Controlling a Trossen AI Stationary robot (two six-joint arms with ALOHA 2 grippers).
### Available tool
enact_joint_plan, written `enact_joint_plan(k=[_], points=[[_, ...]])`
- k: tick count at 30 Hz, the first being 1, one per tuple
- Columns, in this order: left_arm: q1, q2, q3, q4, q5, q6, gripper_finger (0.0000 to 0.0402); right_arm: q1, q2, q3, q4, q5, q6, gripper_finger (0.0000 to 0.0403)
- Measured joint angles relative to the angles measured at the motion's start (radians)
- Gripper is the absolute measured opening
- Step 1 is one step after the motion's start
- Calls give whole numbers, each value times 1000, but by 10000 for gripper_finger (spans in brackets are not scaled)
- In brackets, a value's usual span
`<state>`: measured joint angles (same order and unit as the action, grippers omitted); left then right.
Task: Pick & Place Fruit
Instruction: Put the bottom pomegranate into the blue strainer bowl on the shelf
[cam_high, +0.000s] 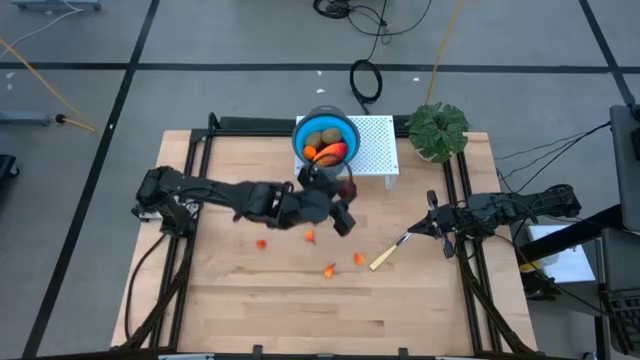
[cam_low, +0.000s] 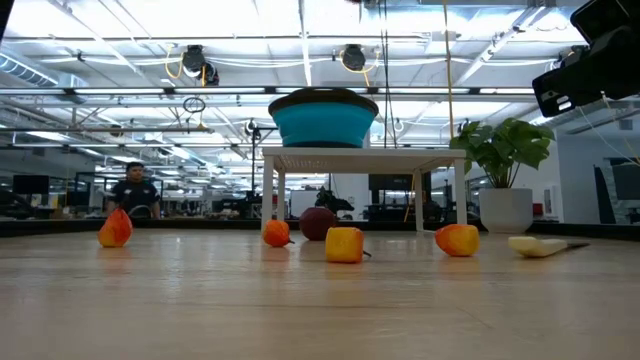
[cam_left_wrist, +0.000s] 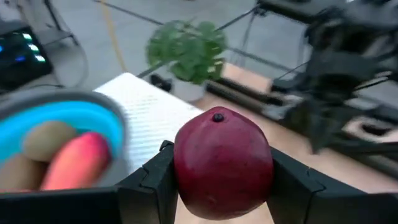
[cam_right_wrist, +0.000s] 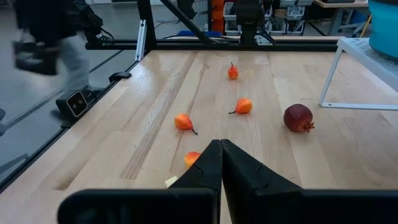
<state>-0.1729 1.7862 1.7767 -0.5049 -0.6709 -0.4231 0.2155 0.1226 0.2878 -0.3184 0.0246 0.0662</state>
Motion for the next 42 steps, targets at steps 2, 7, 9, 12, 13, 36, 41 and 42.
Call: enact_joint_plan(k=[2,7,9,12,13,36,41,42], points=[[37,-3,0,-9,18,26,182,0,0,0,0,0,0,0],[142,-15,0,-77,73,21,182,0,0,0,0,0,0,0],[185,-17,0,-109,110,3,182,0,0,0,0,0,0,0],[252,-22,0,-141,192,-18,182,0,0,0,0,0,0,0],[274,-23,0,-144,221,-32,182,0,0,0,0,0,0,0],[591,-24,0,-339,566,-283,182,0,0,0,-1,4,-3,0],[589,-24,0,-338,566,-273,182,0,0,0,-1,4,-3,0],[588,-24,0,-337,566,-271,182,0,0,0,-1,4,-3,0]])
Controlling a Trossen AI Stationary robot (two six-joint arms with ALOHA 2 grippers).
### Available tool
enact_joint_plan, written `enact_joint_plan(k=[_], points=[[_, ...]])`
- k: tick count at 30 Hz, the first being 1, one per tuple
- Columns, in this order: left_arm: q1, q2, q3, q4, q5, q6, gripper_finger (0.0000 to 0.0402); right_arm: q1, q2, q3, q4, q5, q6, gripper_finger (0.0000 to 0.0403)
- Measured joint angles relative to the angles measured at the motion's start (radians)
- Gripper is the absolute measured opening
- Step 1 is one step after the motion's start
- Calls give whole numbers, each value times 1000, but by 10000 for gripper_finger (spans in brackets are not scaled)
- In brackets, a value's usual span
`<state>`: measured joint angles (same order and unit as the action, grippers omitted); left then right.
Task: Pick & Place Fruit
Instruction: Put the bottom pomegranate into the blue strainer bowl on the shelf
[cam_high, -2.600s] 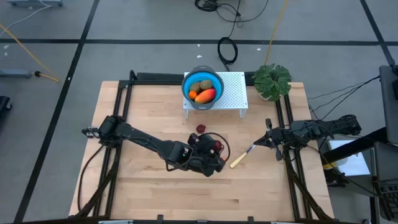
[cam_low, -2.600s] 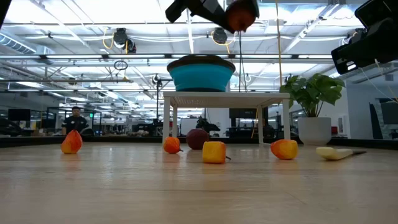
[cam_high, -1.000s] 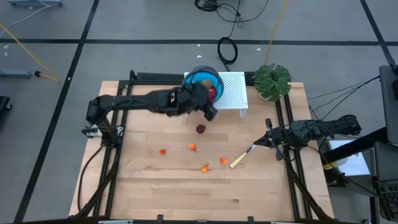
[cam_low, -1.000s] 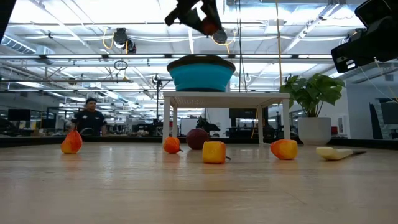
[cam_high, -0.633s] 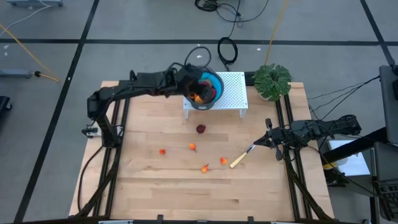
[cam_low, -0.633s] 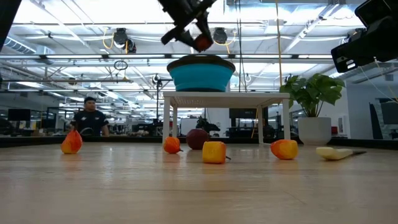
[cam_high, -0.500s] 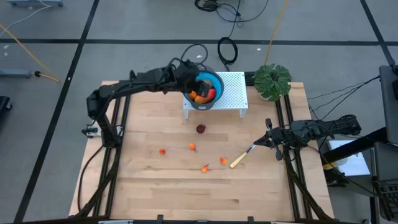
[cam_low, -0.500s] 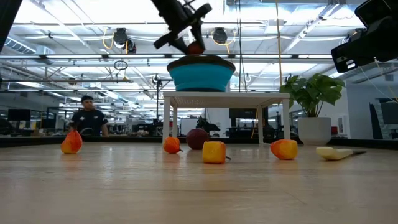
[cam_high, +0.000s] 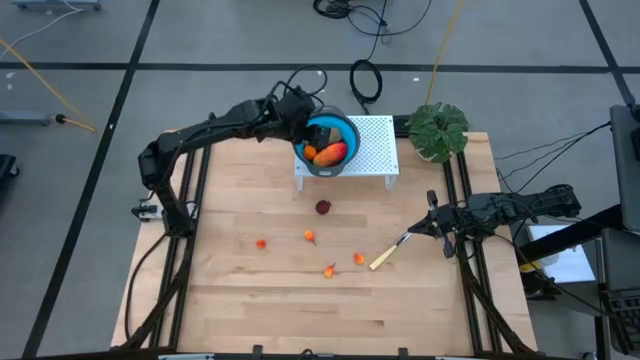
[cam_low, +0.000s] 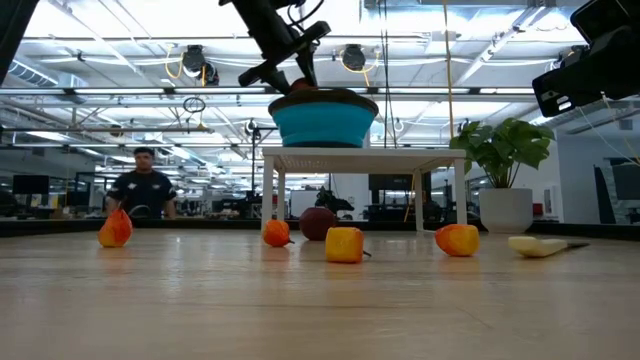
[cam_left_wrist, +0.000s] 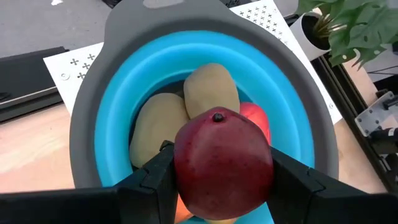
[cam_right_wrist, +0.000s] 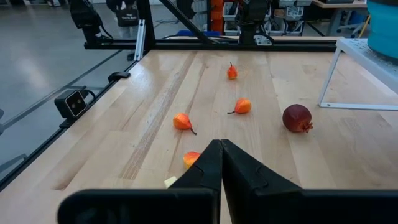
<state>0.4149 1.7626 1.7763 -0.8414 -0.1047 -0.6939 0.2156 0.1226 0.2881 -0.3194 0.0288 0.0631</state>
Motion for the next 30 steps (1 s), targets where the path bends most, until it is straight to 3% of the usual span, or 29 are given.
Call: enact_joint_plan(k=[20,30], points=[[-12,1,0,8,-53,-53,182,0,0,0,0,0,0,0],[-27,66,0,43,-52,-77,182,0,0,0,0,0,0,0]])
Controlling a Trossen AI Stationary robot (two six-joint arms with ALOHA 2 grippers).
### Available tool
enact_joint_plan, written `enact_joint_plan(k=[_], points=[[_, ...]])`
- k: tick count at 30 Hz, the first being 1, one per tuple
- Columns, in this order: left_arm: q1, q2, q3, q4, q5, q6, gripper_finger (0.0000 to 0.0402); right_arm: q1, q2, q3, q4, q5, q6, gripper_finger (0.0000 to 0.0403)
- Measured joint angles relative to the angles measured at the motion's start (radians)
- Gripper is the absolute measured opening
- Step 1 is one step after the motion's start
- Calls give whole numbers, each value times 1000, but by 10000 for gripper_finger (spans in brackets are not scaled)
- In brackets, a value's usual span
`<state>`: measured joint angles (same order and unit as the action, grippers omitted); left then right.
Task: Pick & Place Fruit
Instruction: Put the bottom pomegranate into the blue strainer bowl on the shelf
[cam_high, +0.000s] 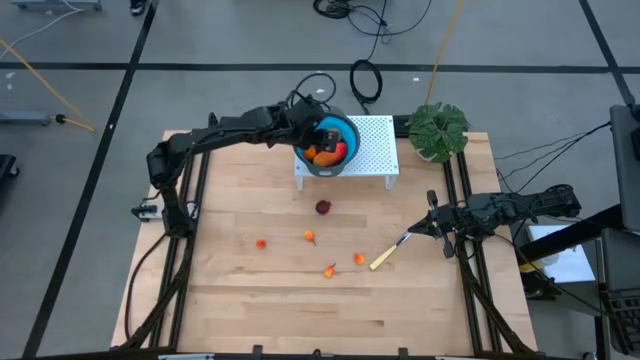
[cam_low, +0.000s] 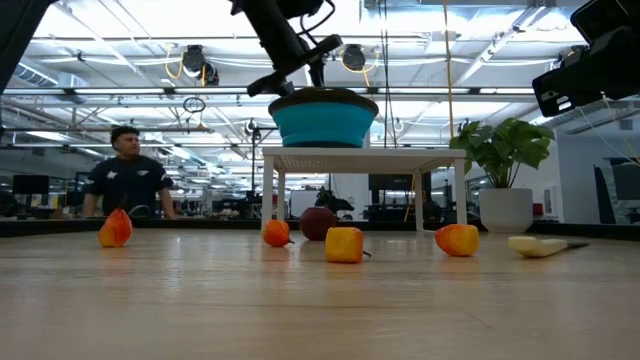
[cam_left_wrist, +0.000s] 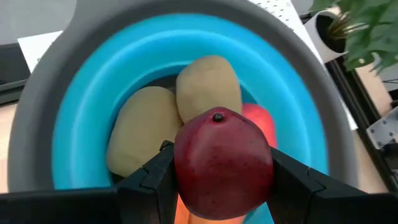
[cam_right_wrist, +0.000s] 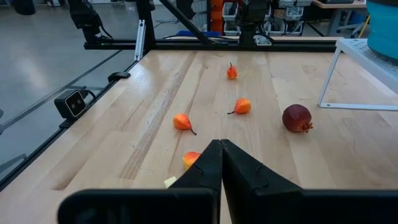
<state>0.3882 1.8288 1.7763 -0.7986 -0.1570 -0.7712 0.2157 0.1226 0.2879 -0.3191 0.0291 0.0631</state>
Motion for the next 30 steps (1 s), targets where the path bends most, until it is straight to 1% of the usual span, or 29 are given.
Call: enact_joint_plan(k=[8,23,26,30], points=[[5,4,-1,-11,-9,-5,182,0,0,0,0,0,0,0],[5,3,-1,-13,-10,33,183,0,0,0,0,0,0,0],[5,3,-1,-13,-10,36,192,0,0,0,0,0,0,0],[5,3,-1,-13,-10,36,222,0,0,0,0,0,0,0]])
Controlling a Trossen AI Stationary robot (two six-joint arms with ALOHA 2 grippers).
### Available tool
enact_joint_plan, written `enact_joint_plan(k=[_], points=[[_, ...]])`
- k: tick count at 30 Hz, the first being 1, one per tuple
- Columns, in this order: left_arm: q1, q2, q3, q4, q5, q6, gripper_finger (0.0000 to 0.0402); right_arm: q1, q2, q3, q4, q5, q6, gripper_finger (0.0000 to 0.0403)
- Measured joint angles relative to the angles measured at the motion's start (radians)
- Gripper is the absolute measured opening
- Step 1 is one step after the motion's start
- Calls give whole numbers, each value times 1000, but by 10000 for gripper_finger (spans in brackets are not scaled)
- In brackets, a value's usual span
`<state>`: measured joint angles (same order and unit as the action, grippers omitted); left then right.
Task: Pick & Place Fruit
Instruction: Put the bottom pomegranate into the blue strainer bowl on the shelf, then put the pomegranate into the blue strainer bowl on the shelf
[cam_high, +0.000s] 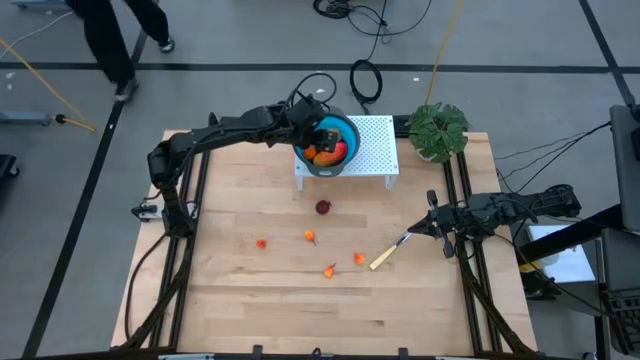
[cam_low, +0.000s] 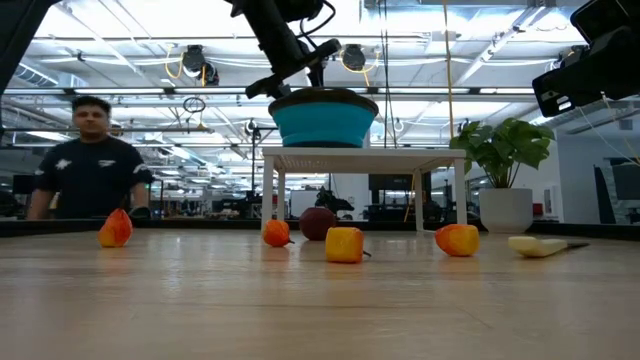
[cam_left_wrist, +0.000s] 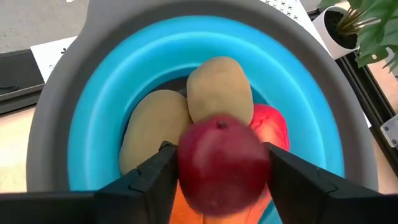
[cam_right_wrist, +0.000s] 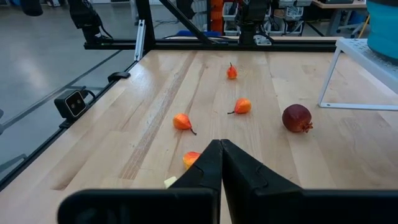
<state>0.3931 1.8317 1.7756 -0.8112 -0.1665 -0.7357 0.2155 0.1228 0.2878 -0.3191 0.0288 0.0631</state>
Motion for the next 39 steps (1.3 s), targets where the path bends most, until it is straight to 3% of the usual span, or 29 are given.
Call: enact_joint_plan(k=[8,13,24,33,39], points=[[1,0,0,3,0,0,275,0,0,0,0,0,0,0],[16,-56,0,42,44,-6,279,0,0,0,0,0,0,0],[-79,-225,1,51,19,22,221,0,0,0,1,0,0,0],[-242,-256,1,-25,-148,-27,163,0,0,0,1,-4,0,0],[-332,-256,1,-37,-176,-26,123,0,0,0,0,-4,1,0]])
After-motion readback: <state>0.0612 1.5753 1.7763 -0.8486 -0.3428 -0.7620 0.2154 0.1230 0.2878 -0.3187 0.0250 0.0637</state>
